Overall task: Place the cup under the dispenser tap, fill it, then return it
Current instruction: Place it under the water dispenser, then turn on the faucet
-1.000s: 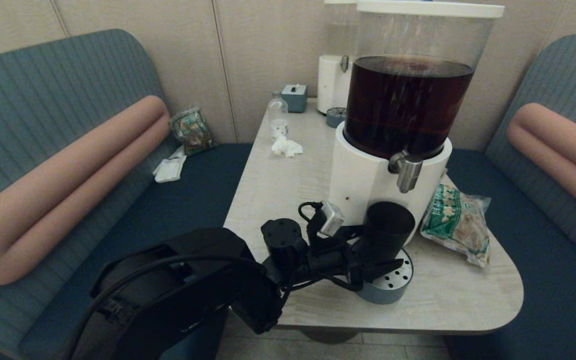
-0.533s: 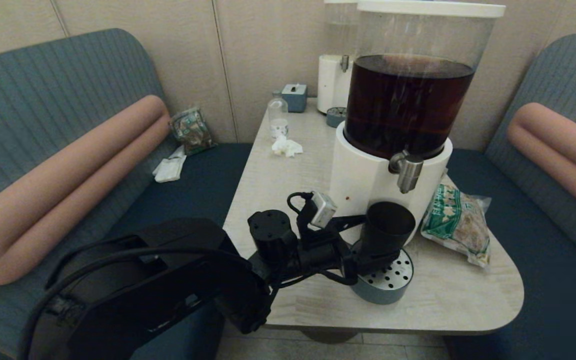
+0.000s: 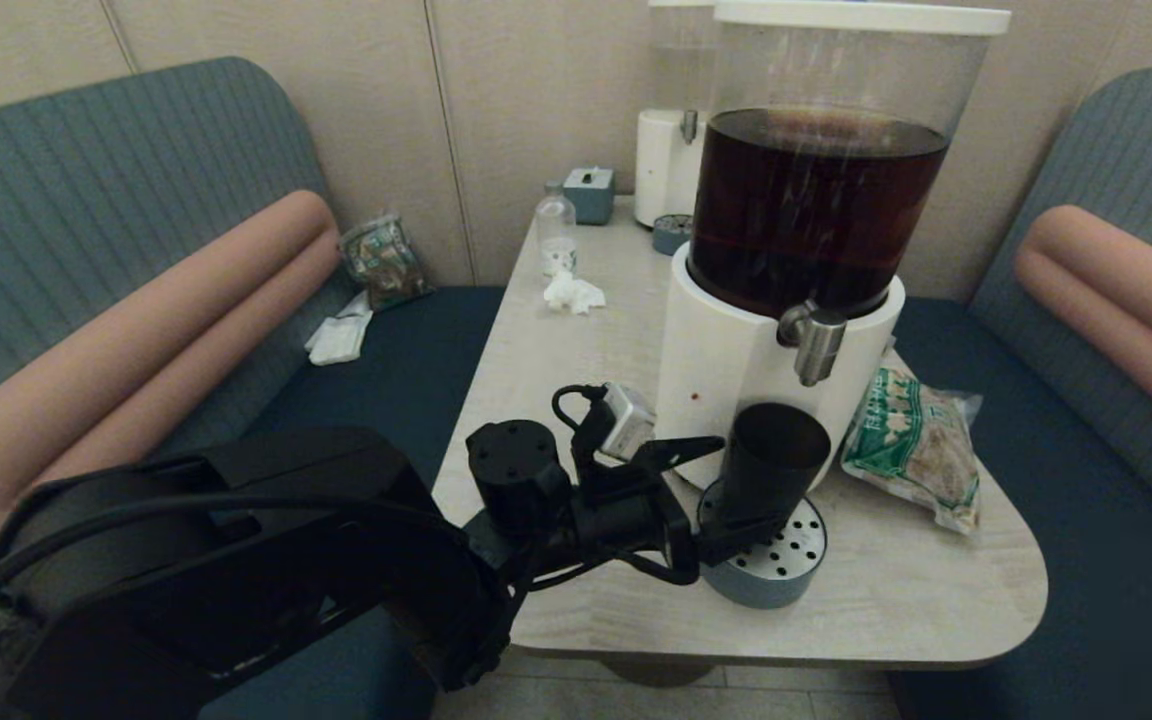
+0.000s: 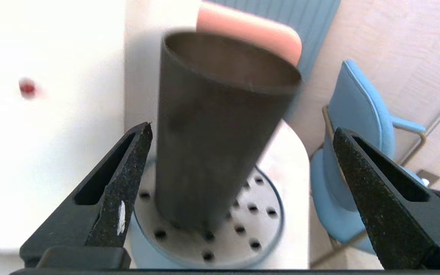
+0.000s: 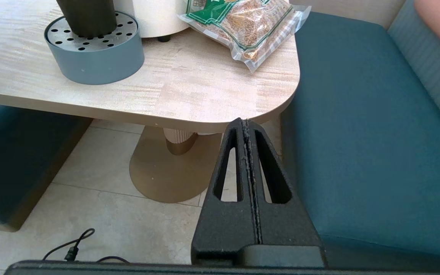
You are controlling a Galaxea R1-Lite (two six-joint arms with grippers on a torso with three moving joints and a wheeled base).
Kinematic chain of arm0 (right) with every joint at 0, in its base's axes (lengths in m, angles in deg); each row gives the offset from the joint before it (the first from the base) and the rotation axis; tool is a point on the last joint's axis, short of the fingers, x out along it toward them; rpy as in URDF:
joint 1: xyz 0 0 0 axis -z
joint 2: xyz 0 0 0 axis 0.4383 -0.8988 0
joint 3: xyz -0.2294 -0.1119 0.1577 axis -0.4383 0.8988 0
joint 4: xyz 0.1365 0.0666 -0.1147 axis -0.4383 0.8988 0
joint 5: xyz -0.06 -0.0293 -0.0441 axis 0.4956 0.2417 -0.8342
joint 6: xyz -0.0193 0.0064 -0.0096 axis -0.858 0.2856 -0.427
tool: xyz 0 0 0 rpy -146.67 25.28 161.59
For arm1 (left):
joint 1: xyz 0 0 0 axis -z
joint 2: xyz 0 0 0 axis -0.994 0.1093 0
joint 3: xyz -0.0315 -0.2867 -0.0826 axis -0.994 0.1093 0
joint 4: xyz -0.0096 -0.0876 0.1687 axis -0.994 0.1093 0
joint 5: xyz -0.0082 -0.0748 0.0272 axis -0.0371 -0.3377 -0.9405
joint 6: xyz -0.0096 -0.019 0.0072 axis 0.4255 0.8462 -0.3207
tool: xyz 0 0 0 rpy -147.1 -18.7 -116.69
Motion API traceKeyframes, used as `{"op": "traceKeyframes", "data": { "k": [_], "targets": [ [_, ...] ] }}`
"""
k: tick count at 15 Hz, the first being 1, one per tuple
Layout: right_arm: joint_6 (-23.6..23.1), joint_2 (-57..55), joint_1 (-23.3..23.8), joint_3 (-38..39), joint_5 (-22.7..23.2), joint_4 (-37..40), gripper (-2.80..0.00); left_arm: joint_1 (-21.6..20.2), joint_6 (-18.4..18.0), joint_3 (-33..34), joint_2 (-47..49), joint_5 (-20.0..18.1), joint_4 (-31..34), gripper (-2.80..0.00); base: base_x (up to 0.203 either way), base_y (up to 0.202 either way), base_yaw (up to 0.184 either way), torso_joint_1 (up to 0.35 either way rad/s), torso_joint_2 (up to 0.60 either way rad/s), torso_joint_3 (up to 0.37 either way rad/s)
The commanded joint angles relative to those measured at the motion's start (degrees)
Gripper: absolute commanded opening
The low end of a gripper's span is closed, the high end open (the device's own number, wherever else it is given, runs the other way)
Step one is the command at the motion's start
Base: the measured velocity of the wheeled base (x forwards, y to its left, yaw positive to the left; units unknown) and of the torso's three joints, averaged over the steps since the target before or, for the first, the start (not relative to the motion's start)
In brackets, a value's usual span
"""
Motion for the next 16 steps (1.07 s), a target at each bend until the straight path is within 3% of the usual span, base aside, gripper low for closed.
{"op": "traceKeyframes", "data": {
  "k": [1, 5, 10, 16],
  "targets": [
    [-0.1, -0.1, 0.0, 0.0, 0.0, 0.0, -2.80, 0.0, 0.1, 2.5, -2.5, -0.2, -0.5, 0.00, 0.000, 0.000, 0.000, 0.000, 0.00, 0.000],
    [-0.1, -0.1, 0.0, 0.0, 0.0, 0.0, -2.80, -0.1, 0.0, 9.1, -7.0, 0.0, -0.5, 0.00, 0.000, 0.000, 0.000, 0.000, 0.00, 0.000],
    [-0.1, -0.1, 0.0, 0.0, 0.0, 0.0, -2.80, -3.4, 0.1, 15.0, -14.8, 0.9, -0.5, 0.00, 0.000, 0.000, 0.000, 0.000, 0.00, 0.000],
    [0.1, -0.1, 0.0, 0.0, 0.1, 0.0, -2.80, -10.8, 0.8, 25.1, -35.3, 3.9, -0.5, 0.00, 0.000, 0.000, 0.000, 0.000, 0.00, 0.000]
  ]
}}
